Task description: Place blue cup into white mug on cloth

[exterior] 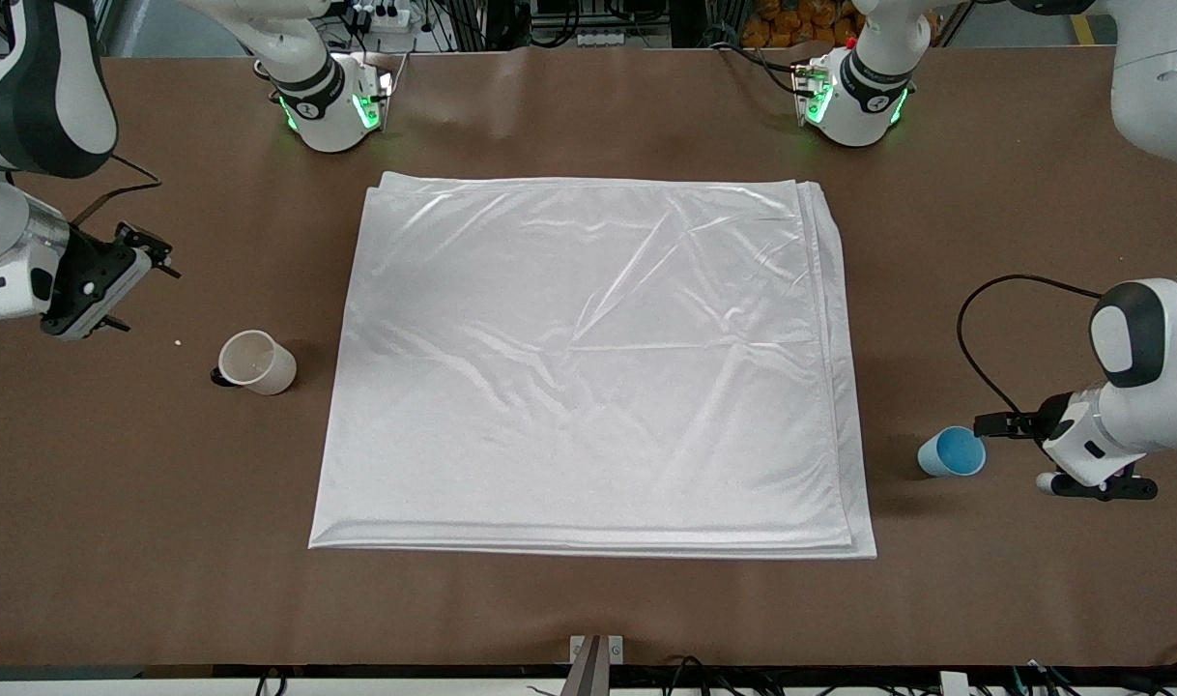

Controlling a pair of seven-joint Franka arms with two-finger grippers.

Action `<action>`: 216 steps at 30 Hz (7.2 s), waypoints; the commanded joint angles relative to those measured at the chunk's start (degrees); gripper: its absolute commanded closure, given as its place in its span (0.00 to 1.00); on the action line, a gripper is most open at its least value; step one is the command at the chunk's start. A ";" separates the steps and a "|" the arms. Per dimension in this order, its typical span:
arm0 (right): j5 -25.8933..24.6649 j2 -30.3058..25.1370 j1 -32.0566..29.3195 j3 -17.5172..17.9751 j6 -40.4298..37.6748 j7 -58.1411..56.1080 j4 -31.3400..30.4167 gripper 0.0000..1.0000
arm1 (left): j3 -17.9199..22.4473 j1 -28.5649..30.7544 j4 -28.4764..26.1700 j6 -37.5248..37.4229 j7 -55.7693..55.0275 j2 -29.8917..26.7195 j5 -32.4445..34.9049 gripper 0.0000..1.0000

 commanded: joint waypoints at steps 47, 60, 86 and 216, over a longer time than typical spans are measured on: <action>-2.08 20.17 -3.29 -0.10 28.92 -46.78 -3.93 0.00 | -0.03 -0.50 0.80 10.42 0.69 8.26 3.06 1.00; -2.16 22.90 -3.37 -0.19 34.12 -48.54 -5.69 0.00 | -0.65 -0.68 0.88 10.25 0.60 5.02 2.53 1.00; -2.43 25.71 -4.43 -0.10 35.53 -50.30 -5.69 0.23 | -0.91 -1.82 0.97 5.33 -0.88 0.09 2.18 1.00; -6.29 12.72 38.99 -0.19 13.55 37.50 3.55 0.25 | -14.19 -37.15 1.06 1.81 -61.01 -0.35 3.15 1.00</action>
